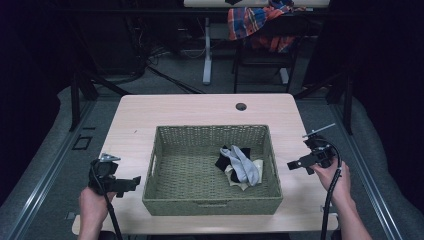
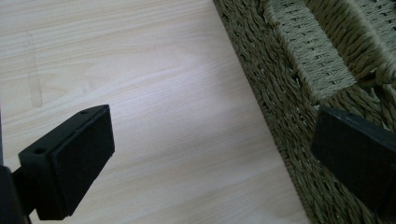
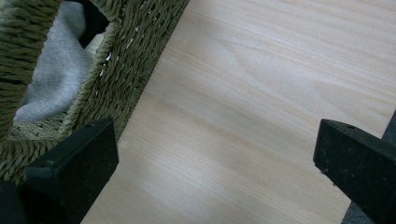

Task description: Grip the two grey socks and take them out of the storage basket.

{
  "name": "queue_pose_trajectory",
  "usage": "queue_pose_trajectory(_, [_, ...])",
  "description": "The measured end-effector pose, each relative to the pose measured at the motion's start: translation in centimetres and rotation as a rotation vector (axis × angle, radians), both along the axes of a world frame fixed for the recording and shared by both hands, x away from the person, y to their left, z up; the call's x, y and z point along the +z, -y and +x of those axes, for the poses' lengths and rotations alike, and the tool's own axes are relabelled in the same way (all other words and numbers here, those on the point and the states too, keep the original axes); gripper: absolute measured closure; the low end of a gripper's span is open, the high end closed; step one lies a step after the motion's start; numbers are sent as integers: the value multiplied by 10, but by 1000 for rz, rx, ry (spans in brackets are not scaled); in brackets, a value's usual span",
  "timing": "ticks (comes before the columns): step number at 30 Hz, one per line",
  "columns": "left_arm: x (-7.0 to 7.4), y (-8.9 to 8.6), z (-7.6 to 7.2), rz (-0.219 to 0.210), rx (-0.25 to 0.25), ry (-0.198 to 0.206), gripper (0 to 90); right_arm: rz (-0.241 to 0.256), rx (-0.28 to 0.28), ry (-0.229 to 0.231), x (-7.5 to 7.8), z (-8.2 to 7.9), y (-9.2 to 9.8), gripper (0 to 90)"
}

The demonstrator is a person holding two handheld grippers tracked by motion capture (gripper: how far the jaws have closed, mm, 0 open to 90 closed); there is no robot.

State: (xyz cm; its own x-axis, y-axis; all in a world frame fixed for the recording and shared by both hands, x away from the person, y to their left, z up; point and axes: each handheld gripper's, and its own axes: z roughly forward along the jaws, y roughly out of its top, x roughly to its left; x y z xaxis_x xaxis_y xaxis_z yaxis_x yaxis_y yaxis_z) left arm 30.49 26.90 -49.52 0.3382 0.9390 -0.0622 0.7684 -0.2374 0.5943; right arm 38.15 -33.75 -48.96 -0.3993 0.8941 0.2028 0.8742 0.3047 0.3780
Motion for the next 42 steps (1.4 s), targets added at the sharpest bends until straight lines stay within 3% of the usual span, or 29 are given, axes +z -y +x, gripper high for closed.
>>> queue_pose_trajectory(21, [1, -1, -2, -6, 5, 5, 0, 45, -10, 46, 13, -1, -1, 0])
queue_pose_trajectory(29, [0, -3, -2, -3, 5, 4, 1, 35, 5, 78, 29, 0, -4, 0])
queue_pose_trajectory(34, [0, -3, -2, -3, 7, 5, 0, 18, 59, 120, 46, 2, -16, 0])
queue_pose_trajectory(42, [0, -3, -2, 1, 11, 2, 0, 27, 119, 140, 71, 13, -36, 0])
